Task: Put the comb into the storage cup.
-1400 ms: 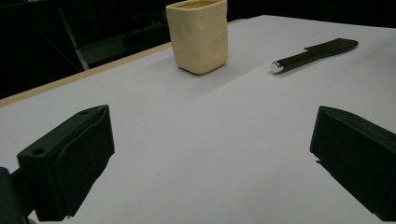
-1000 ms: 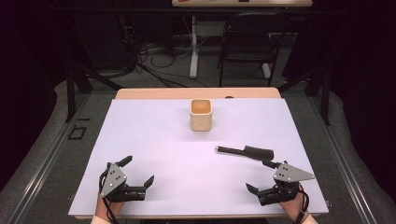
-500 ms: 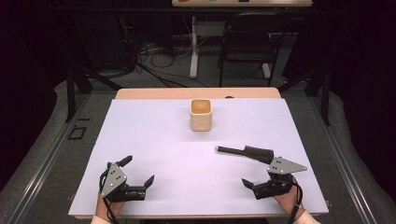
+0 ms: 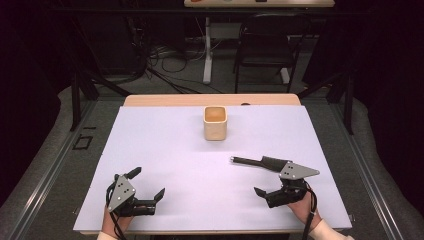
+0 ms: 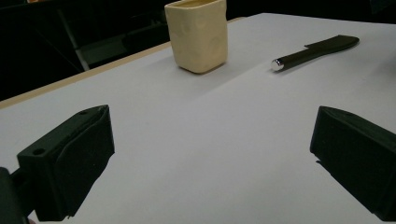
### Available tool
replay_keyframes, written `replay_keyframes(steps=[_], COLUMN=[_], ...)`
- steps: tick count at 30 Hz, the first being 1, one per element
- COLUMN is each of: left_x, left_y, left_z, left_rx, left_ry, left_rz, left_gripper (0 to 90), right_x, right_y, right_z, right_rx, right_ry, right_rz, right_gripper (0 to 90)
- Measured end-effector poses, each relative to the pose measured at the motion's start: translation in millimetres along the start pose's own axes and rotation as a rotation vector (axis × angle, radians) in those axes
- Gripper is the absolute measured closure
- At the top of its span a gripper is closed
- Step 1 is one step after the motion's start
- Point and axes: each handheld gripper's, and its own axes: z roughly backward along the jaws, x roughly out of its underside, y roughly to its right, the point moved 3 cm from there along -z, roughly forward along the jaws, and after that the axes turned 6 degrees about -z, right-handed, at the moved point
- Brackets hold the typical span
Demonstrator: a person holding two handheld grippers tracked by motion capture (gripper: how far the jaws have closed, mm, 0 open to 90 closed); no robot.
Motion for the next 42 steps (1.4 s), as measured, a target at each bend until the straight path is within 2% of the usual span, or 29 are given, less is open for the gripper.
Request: replay_keyframes(steps=[8, 17, 22, 34, 42], left_x=[-0.2, -0.3, -1.4, -1.5, -0.6], left_y=[0.4, 0.5, 1.9, 2.8, 1.5], left_z=[-1.3, -1.1, -1.6, -4.2, -4.0], left_rx=[0.0, 0.004, 0.004, 0.023, 0.018], left_ry=[-0.002, 0.001, 0.007, 0.005, 0.001], left_rz=[-0.001, 0.002, -0.001, -0.003, -0.002], left_gripper=[0.0, 0.0, 0.0, 0.0, 0.0], right_x=[-9.1, -23.8, -33.6, -49.2, -54.2], right_y=[6.7, 18.2, 21.9, 31.1, 37.4], right_z=[-9.3, -30.0, -41.3, -71.2, -80.3], right_rx=[0.005, 0.006, -0.013, -0.014, -0.003], right_ry=[-0.002, -0.007, -0.002, -0.034, -0.05], right_rz=[0.007, -0.011, -0.021, -0.018, -0.028], right_gripper=[0.0, 0.0, 0.0, 0.0, 2.0])
